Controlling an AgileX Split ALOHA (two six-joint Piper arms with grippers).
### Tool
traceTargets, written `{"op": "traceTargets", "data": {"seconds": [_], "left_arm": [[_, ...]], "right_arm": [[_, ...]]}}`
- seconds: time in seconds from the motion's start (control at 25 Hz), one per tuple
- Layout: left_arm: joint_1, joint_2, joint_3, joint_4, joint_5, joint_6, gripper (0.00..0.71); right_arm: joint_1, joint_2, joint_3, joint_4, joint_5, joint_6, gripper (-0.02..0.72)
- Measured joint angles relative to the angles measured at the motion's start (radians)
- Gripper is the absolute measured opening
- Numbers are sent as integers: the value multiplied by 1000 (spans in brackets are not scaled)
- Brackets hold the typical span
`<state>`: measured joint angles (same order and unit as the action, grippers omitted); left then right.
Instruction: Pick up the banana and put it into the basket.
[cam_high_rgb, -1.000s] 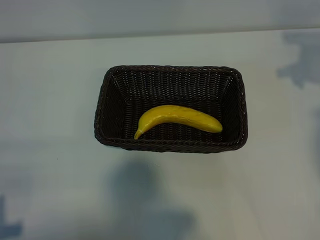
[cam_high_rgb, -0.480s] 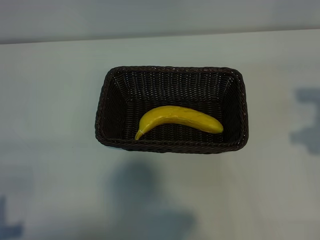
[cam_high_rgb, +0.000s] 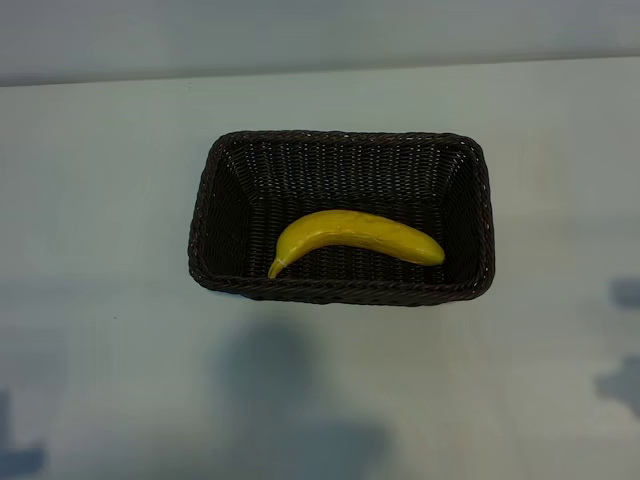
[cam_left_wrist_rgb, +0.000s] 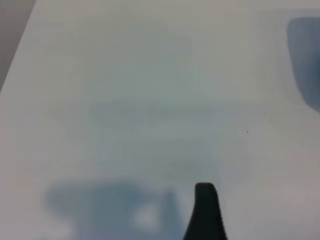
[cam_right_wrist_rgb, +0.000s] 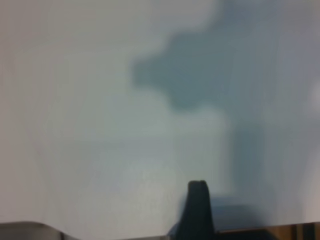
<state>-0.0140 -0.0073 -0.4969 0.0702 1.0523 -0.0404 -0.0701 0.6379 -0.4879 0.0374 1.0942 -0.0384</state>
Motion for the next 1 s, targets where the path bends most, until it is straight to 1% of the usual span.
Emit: {"op": "traceTargets", "data": {"seconds": [0.16,0.56,1.0], "left_arm": [[0,0,0,0,0,0,575],[0,0,0,0,0,0,575],[0,0,0,0,0,-2,575]], "right_arm": [[0,-98,1,-1,-14,0,605],[0,-294,2,-1,-18,0,605],[0,-609,2,-1,-17,0,605]]}}
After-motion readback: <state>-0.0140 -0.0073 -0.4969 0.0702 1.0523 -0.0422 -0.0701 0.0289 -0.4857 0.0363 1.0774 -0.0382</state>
